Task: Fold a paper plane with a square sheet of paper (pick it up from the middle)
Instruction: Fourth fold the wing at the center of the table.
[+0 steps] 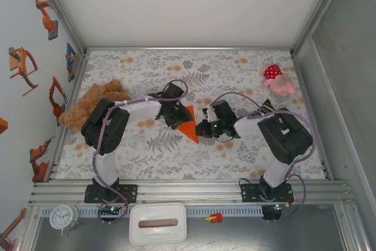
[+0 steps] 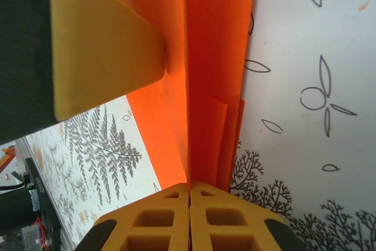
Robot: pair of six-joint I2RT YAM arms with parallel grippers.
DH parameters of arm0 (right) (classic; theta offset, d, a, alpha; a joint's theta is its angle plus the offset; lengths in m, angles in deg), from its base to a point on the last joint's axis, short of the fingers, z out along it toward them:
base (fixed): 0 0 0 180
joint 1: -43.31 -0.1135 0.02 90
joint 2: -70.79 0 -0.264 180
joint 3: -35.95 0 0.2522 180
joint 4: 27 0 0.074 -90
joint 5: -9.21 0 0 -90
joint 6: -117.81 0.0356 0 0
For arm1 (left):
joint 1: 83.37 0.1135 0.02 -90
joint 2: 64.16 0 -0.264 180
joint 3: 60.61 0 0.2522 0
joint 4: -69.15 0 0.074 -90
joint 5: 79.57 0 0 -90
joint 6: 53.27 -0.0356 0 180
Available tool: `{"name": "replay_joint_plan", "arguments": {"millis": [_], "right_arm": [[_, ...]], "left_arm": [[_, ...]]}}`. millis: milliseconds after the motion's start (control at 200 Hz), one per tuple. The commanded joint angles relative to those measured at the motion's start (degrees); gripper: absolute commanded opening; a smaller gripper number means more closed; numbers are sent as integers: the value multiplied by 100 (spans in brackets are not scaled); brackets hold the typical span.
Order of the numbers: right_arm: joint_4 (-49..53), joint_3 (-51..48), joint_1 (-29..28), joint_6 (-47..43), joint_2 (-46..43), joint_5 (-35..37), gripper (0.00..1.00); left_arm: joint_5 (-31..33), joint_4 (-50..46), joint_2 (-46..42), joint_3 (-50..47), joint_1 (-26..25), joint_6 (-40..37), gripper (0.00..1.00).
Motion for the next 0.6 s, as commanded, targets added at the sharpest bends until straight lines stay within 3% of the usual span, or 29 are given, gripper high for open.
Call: {"name": "replay_joint_plan", "arguments": {"millis": [0, 371, 596], "right_arm": [[-161, 97, -23, 38, 100, -117, 7], [-143, 83, -10, 45, 186, -99, 5], [-60, 68, 24, 27, 199, -99, 5]], "left_arm": [[381, -574, 539, -383, -115, -90, 50], [430, -559, 384, -375, -114, -82, 50], [454, -189, -399, -286, -69, -164, 54]]}}
